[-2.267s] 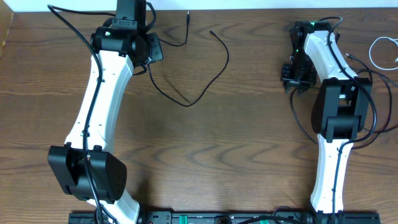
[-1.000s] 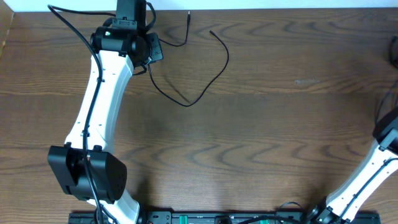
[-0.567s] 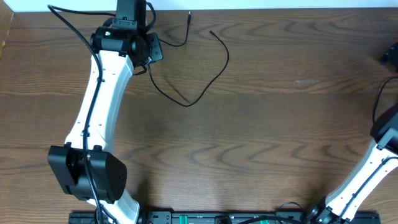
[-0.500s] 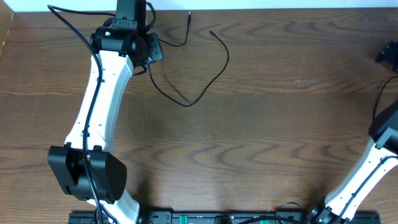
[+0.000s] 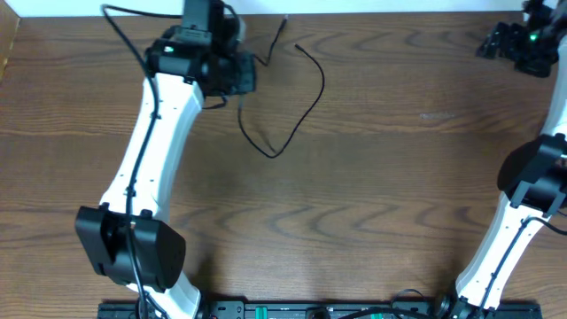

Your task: Untangle cables

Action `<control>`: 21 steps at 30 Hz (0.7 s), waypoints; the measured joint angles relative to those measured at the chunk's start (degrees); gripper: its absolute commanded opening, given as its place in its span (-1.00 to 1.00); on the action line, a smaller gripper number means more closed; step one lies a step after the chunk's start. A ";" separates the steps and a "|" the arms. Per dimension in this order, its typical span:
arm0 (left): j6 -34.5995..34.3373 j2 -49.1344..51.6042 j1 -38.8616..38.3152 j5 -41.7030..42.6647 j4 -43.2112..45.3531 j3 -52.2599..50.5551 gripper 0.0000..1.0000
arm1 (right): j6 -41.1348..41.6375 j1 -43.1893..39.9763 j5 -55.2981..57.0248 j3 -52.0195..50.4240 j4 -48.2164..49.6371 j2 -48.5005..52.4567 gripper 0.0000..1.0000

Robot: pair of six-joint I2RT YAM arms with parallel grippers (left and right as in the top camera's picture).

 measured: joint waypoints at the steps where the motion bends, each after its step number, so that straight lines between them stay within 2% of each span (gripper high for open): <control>1: 0.04 0.00 -1.20 0.68 0.00 0.00 -0.85 | -0.04 0.50 -0.20 0.00 -0.22 0.00 0.83; 7: 0.20 0.76 -9.92 3.08 0.59 0.02 -0.85 | -0.26 2.95 -0.70 0.00 -0.39 0.00 0.82; 12: -0.13 3.89 -17.29 3.54 1.57 0.00 0.18 | -0.26 4.28 -0.98 0.00 -0.90 0.00 0.82; 14: -0.24 4.81 -19.30 3.15 1.99 0.00 0.46 | -0.26 4.42 -1.01 0.00 -1.01 0.00 0.82; 16: -0.28 5.18 -20.72 2.32 2.16 0.00 0.68 | -0.24 4.63 -0.98 0.00 -1.25 0.00 0.82; 21: -0.02 5.14 -19.67 0.83 2.12 0.00 0.74 | -0.24 6.12 -0.98 0.00 -1.27 0.00 0.83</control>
